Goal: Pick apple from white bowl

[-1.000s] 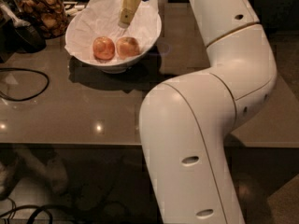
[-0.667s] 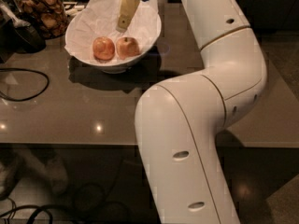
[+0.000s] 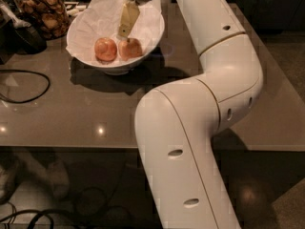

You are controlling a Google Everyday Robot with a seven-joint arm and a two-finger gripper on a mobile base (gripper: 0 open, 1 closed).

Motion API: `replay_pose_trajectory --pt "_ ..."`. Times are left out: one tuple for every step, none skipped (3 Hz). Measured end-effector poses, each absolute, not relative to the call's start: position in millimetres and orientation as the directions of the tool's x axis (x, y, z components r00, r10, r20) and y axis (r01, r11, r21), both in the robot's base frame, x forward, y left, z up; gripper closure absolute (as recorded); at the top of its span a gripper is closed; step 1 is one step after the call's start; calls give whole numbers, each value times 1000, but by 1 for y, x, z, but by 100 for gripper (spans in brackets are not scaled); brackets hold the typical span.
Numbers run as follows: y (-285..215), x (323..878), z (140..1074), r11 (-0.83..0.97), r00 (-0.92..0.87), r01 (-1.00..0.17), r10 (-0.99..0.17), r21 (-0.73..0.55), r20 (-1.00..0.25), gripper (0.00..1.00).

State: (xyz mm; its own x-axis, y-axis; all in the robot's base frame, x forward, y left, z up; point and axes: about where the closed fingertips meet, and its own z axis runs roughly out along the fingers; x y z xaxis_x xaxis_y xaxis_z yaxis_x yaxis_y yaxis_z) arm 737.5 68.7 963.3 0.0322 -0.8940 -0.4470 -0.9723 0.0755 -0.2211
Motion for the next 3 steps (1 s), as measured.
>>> replay_pose_trajectory --pt "67 739 950 89 4 -979 -893 -185 -450 20" --pt "62 739 938 110 -32 -983 -889 -145 -456 20" --pt "53 738 926 139 -78 -985 -882 -99 -465 21"
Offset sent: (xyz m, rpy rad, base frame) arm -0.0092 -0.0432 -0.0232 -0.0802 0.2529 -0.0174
